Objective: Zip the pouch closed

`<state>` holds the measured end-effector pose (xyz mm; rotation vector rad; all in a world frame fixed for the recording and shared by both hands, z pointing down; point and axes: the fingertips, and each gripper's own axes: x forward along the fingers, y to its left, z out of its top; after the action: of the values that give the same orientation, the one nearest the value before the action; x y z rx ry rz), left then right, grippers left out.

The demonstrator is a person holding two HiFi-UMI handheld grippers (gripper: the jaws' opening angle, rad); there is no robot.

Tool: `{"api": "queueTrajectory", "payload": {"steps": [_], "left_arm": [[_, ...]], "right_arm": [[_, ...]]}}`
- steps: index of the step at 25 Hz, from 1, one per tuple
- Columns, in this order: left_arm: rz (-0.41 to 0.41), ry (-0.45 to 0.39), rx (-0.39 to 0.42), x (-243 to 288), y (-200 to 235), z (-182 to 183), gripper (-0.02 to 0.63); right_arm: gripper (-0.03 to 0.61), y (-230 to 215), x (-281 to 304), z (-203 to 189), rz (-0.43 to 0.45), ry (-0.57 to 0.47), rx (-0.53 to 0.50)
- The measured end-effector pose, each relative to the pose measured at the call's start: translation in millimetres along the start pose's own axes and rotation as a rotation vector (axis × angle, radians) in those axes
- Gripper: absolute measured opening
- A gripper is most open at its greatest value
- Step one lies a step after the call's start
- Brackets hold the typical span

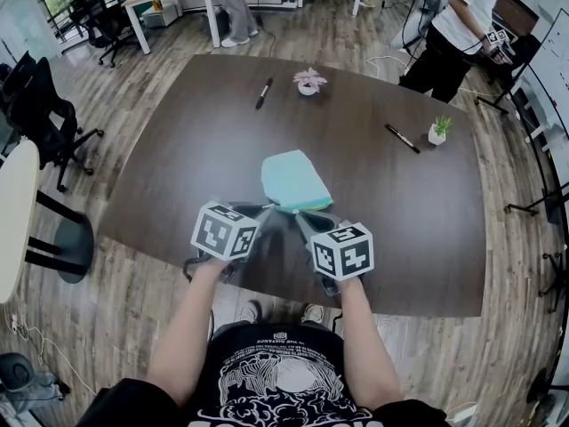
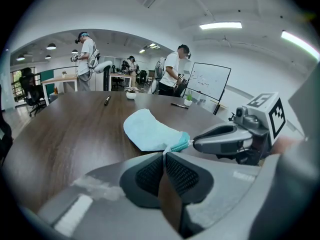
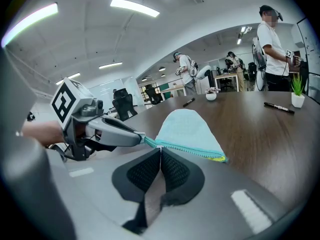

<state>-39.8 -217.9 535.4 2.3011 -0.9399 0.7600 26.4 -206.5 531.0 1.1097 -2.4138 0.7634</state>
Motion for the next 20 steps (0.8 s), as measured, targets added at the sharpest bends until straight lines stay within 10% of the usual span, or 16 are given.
{"api": "queueTrajectory", "payload": {"steps": [20], "left_arm": [[0.056, -0.007, -0.027, -7, 12, -2, 0.025]], "right_arm": [[0.006, -1, -3, 1, -0.014, -0.01, -0.006]]}}
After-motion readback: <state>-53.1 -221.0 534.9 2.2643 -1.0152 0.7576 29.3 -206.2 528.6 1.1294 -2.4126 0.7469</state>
